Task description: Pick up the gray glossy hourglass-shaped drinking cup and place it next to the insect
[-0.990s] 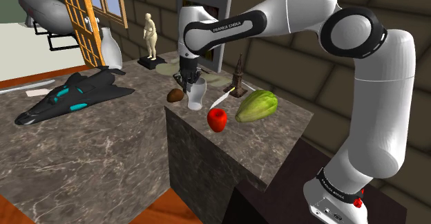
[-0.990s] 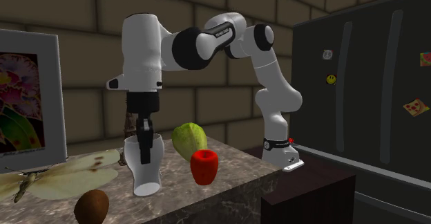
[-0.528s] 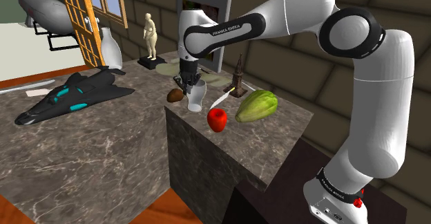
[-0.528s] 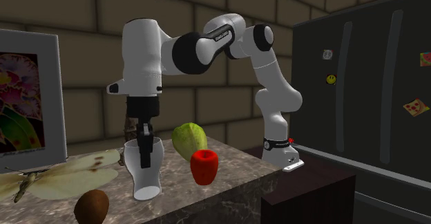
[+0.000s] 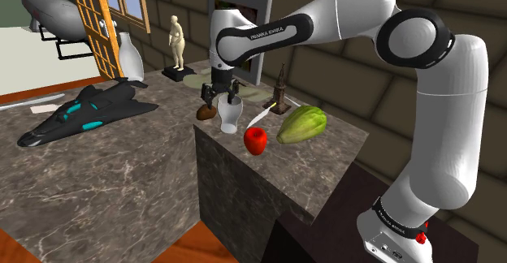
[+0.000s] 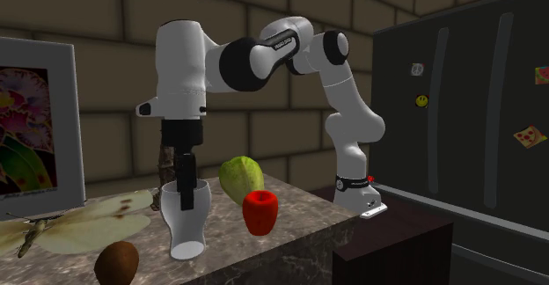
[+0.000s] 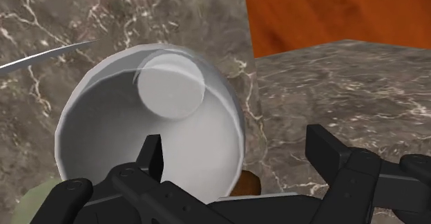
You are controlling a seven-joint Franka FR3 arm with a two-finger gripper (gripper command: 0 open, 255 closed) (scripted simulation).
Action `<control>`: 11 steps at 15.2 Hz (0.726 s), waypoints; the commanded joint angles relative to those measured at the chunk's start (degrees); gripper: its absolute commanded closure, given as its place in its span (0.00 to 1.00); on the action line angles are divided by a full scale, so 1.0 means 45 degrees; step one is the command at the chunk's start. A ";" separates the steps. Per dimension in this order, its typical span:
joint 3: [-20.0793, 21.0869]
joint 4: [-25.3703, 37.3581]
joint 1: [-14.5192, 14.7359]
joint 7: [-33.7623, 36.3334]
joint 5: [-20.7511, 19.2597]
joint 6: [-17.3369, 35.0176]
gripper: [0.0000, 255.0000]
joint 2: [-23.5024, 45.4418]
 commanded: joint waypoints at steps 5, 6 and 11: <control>0.0075 0.0828 -0.0037 -0.0119 0.0163 -0.1224 0.00 -0.0417; 0.0075 0.0830 -0.0036 -0.0119 0.0163 -0.1225 0.00 -0.0416; 0.0075 0.0830 -0.0036 -0.0119 0.0163 -0.1225 0.00 -0.0416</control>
